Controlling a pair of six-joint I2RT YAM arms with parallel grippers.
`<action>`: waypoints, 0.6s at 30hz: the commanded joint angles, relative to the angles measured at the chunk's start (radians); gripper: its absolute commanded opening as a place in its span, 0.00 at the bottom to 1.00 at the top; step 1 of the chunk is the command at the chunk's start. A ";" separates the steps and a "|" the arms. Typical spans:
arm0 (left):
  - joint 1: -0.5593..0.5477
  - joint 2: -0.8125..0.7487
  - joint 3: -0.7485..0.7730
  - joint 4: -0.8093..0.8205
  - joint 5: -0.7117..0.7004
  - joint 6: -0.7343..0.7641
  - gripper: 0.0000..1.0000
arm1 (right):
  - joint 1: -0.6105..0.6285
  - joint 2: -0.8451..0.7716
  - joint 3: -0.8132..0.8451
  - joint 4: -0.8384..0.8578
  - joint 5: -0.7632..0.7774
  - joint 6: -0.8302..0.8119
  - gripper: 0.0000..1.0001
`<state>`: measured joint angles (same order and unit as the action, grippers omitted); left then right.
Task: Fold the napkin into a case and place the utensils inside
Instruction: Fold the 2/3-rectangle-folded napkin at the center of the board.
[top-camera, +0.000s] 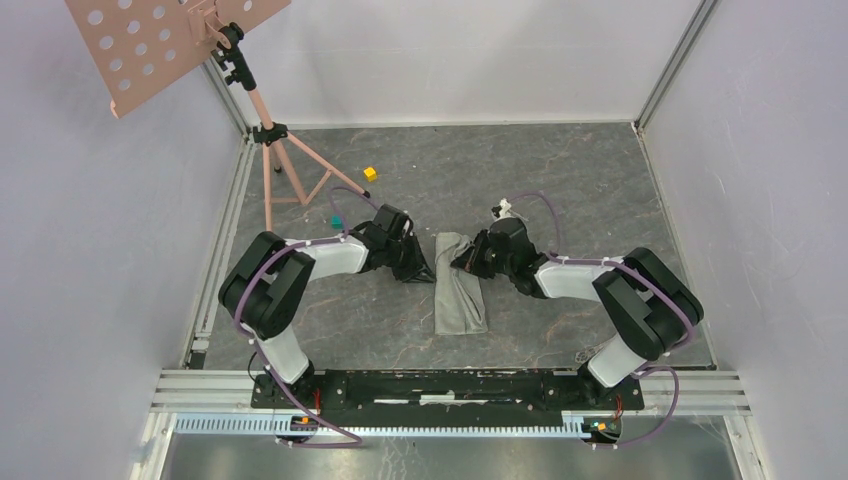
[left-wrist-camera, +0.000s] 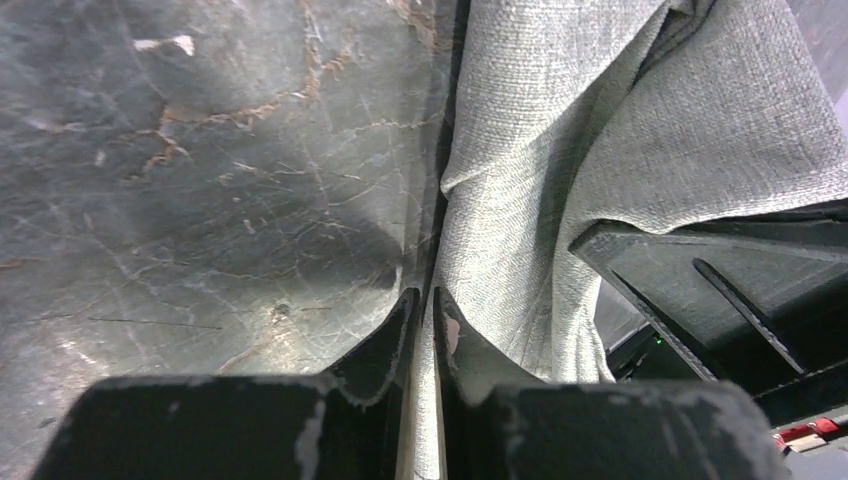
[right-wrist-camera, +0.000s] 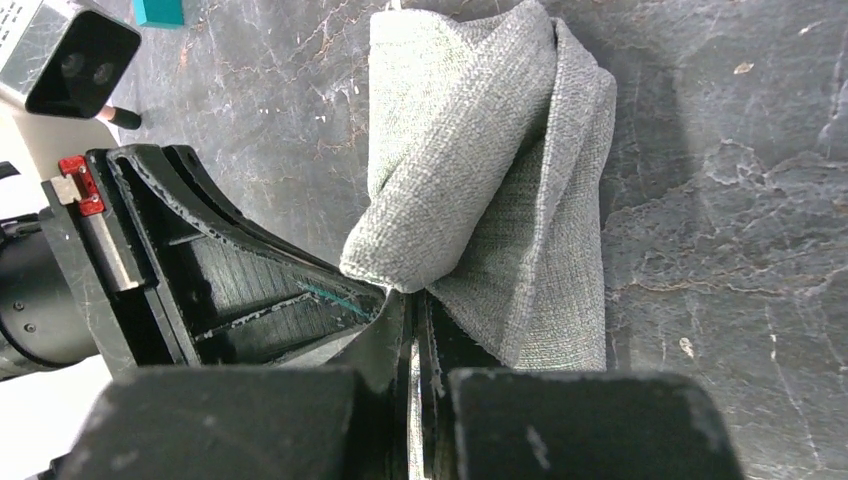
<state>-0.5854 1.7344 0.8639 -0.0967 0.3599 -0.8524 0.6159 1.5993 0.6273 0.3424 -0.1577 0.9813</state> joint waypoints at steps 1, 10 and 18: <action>-0.020 0.006 0.004 0.055 0.044 0.029 0.13 | 0.021 0.012 0.038 0.035 0.045 0.040 0.00; -0.036 0.004 -0.023 0.092 0.030 0.006 0.09 | 0.064 0.050 0.060 0.053 0.071 0.097 0.00; -0.037 -0.003 -0.059 0.093 0.022 0.006 0.07 | 0.086 0.083 0.086 0.056 0.098 0.156 0.00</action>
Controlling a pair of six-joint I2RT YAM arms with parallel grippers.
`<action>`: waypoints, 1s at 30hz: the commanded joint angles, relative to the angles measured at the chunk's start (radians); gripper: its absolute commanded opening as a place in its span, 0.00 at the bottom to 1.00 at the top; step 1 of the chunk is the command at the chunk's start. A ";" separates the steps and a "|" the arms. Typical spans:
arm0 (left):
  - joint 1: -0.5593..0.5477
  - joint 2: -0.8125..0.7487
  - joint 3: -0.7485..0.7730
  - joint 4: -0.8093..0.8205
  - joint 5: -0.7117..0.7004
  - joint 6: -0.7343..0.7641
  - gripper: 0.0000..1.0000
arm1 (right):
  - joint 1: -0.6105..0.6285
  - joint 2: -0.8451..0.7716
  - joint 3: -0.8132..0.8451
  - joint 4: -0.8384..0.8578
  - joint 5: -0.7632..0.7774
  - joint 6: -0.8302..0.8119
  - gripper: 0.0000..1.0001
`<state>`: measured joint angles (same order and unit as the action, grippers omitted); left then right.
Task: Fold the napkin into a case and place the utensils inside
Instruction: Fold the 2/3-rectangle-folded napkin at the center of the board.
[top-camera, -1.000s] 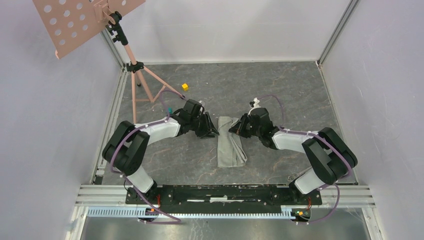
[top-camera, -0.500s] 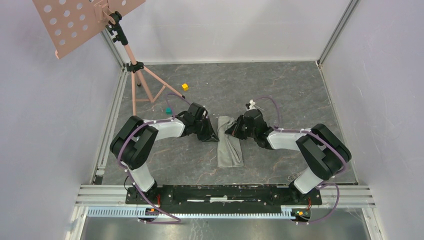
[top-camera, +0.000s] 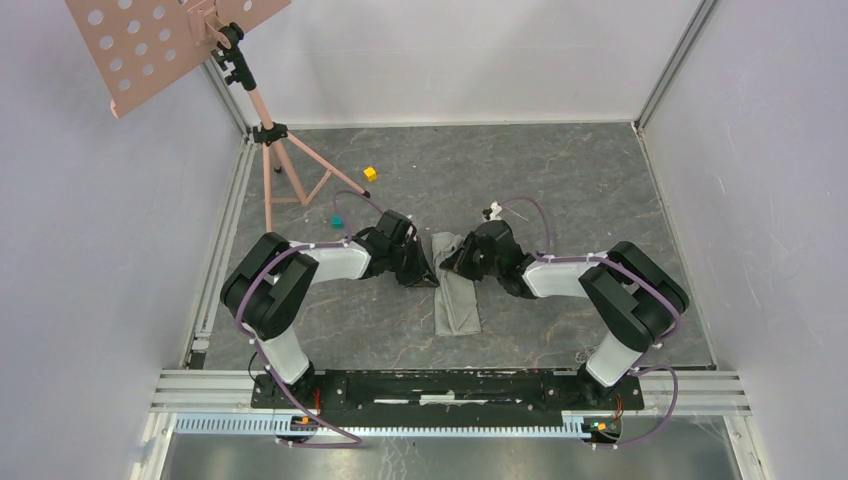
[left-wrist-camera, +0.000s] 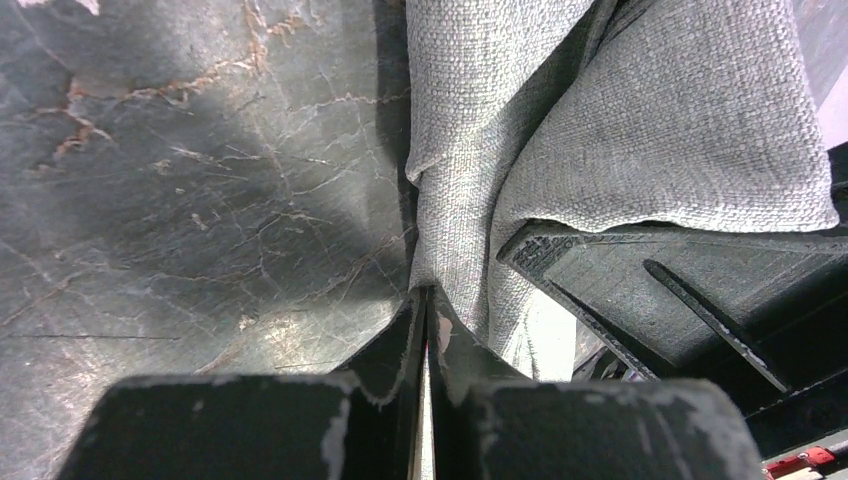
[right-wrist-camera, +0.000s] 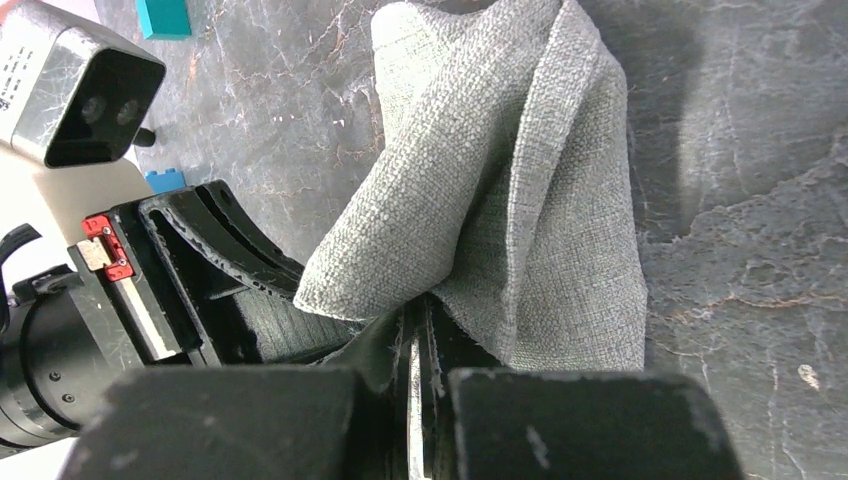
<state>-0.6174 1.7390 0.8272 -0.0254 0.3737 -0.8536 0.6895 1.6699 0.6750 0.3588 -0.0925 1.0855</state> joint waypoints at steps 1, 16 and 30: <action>-0.004 -0.007 -0.031 0.057 0.013 0.000 0.07 | 0.014 0.018 0.042 0.037 0.035 0.056 0.00; -0.004 -0.052 -0.088 0.078 -0.019 -0.001 0.05 | 0.025 0.070 0.055 0.008 0.112 0.129 0.00; 0.003 -0.190 -0.167 0.058 -0.037 0.037 0.27 | 0.024 0.112 0.031 0.063 0.097 0.108 0.00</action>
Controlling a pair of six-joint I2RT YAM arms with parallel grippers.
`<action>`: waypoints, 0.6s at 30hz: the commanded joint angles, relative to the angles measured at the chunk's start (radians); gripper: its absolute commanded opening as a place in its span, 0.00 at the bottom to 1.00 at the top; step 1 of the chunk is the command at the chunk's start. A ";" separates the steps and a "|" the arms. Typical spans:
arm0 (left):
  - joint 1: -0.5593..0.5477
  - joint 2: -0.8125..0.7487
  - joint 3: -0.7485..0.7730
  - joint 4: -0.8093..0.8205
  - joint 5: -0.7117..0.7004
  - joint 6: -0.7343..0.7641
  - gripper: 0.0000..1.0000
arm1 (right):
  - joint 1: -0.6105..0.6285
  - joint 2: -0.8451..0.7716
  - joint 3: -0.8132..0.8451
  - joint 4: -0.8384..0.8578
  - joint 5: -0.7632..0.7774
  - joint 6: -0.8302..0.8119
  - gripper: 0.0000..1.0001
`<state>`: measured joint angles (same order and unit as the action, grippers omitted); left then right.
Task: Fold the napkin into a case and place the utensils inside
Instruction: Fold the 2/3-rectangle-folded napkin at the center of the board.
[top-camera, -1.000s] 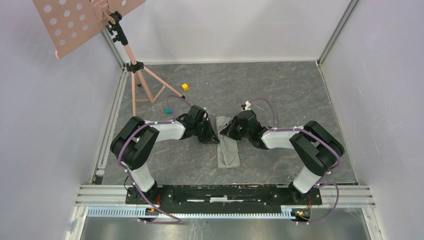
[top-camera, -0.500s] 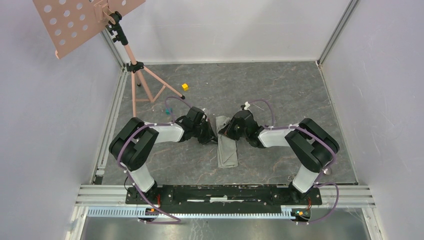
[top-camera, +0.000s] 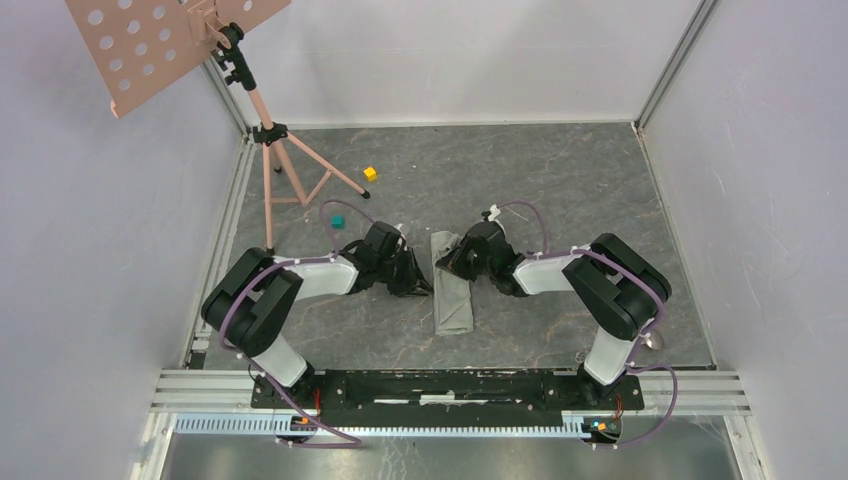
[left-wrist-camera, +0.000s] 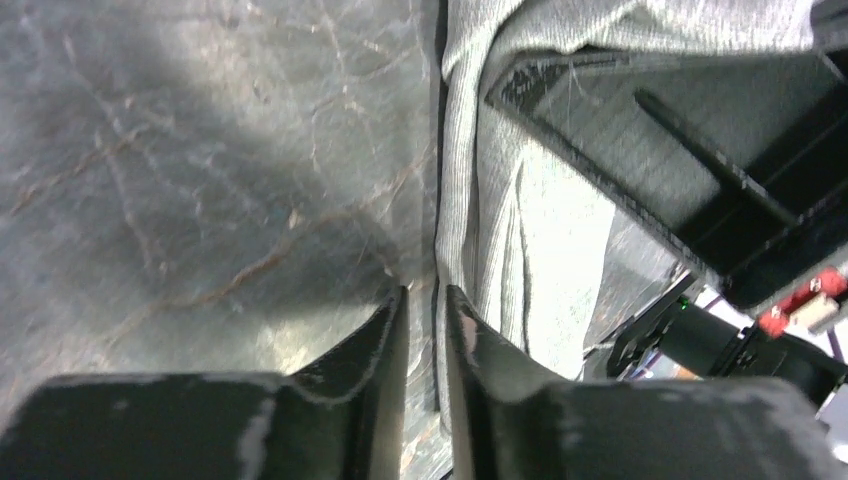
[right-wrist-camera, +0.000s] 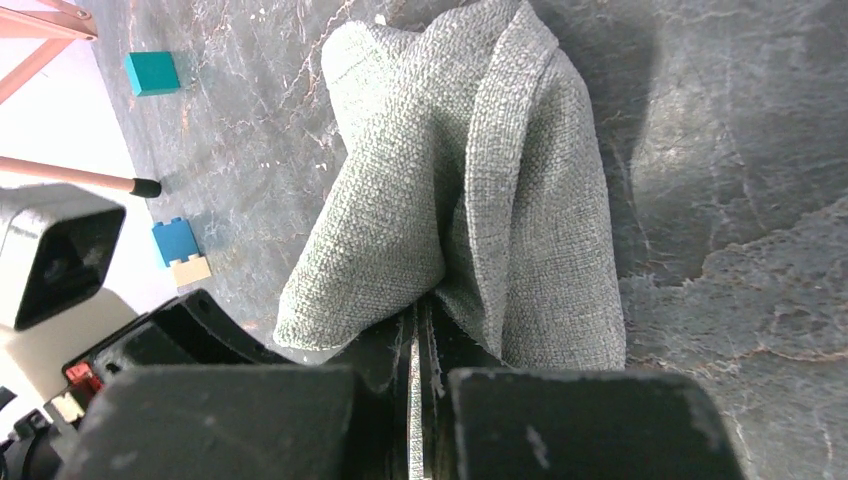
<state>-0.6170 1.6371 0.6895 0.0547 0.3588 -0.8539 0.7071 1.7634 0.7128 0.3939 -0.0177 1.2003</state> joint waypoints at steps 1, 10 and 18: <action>0.002 -0.108 -0.031 -0.023 -0.017 0.038 0.32 | 0.006 0.019 -0.007 0.030 0.020 -0.010 0.00; -0.024 -0.062 0.054 -0.083 -0.013 0.075 0.66 | 0.001 0.006 -0.006 0.028 0.020 -0.033 0.00; -0.034 0.069 0.048 -0.061 -0.031 0.052 0.46 | 0.001 0.002 0.017 0.032 -0.036 -0.062 0.02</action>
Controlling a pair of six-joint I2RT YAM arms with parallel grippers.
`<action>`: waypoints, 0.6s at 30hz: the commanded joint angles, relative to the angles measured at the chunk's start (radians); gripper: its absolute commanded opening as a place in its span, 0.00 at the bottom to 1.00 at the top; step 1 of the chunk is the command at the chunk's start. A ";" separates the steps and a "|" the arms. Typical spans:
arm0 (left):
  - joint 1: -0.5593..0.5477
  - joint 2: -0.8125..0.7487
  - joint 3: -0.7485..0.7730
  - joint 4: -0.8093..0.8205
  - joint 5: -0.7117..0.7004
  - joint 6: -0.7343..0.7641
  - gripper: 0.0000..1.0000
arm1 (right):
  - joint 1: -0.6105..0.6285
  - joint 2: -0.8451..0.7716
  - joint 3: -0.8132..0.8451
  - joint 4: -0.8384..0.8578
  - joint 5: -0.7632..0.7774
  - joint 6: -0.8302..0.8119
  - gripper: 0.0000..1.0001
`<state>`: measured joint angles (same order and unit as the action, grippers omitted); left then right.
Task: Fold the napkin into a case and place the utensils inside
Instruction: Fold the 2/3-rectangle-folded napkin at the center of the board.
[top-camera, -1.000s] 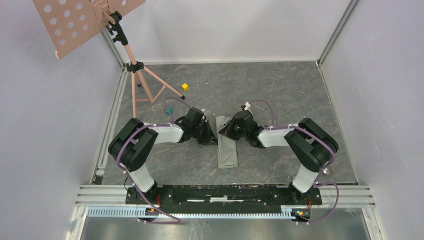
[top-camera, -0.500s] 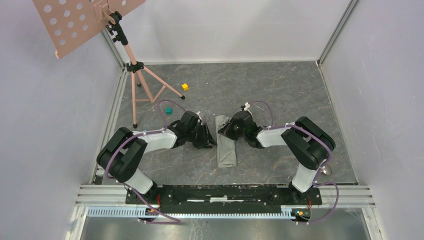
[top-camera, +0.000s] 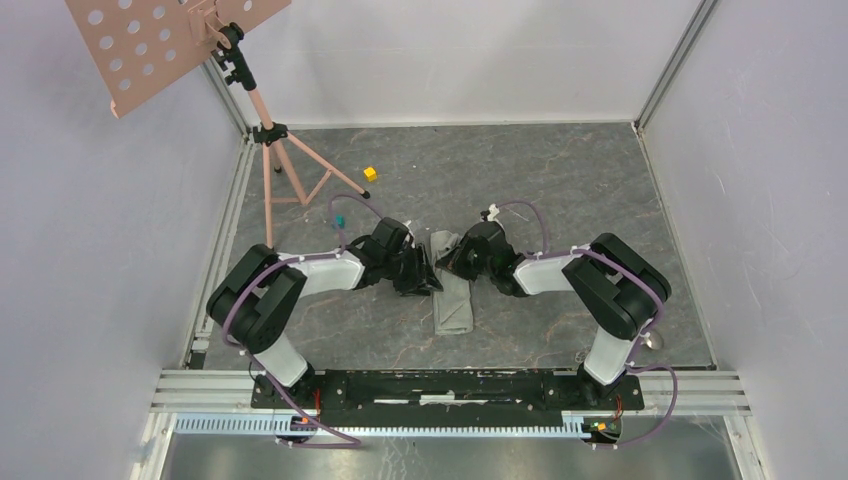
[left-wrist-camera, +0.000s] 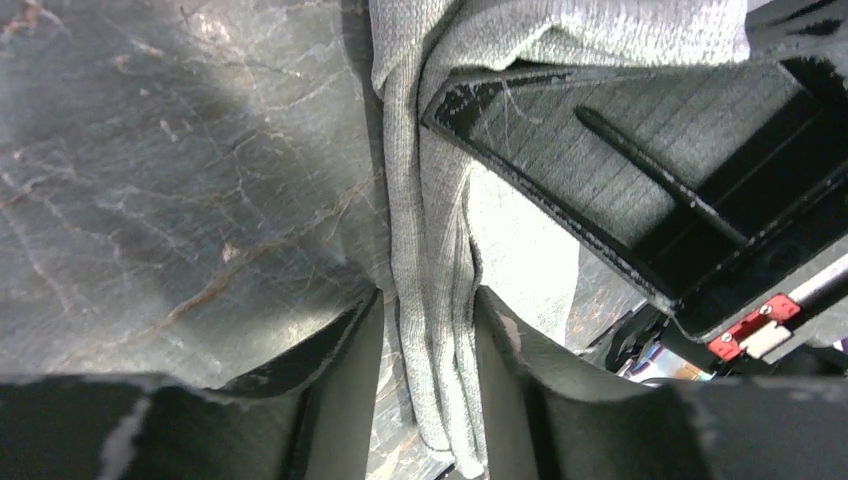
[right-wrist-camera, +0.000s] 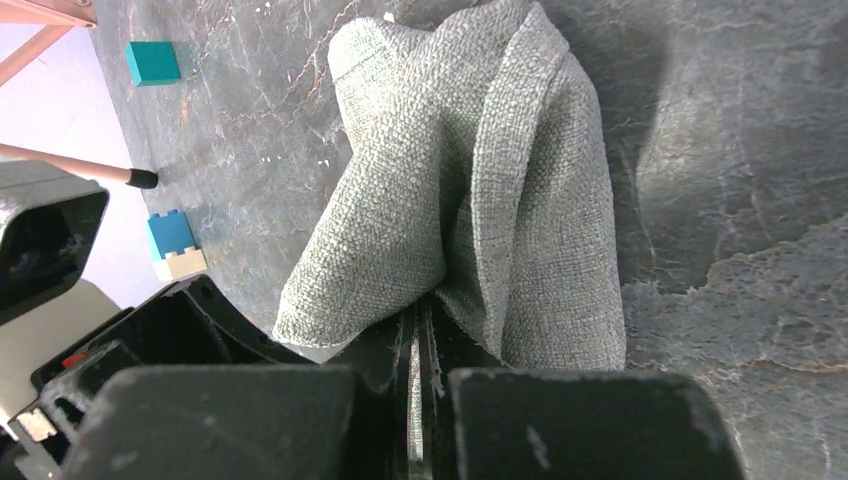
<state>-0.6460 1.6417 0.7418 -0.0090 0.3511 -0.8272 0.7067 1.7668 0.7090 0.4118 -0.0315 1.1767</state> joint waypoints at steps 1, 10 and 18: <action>-0.004 0.077 -0.011 0.027 -0.009 0.012 0.42 | 0.000 -0.005 0.021 0.010 -0.032 -0.051 0.07; -0.005 0.060 -0.156 0.252 0.043 -0.167 0.20 | -0.034 -0.159 0.080 -0.206 -0.221 -0.536 0.54; -0.104 0.068 -0.322 0.635 -0.048 -0.495 0.12 | -0.042 -0.358 -0.038 -0.325 -0.288 -0.727 0.65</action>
<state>-0.6750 1.6867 0.5076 0.4767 0.4068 -1.1187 0.6693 1.4956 0.7277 0.1589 -0.2558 0.5953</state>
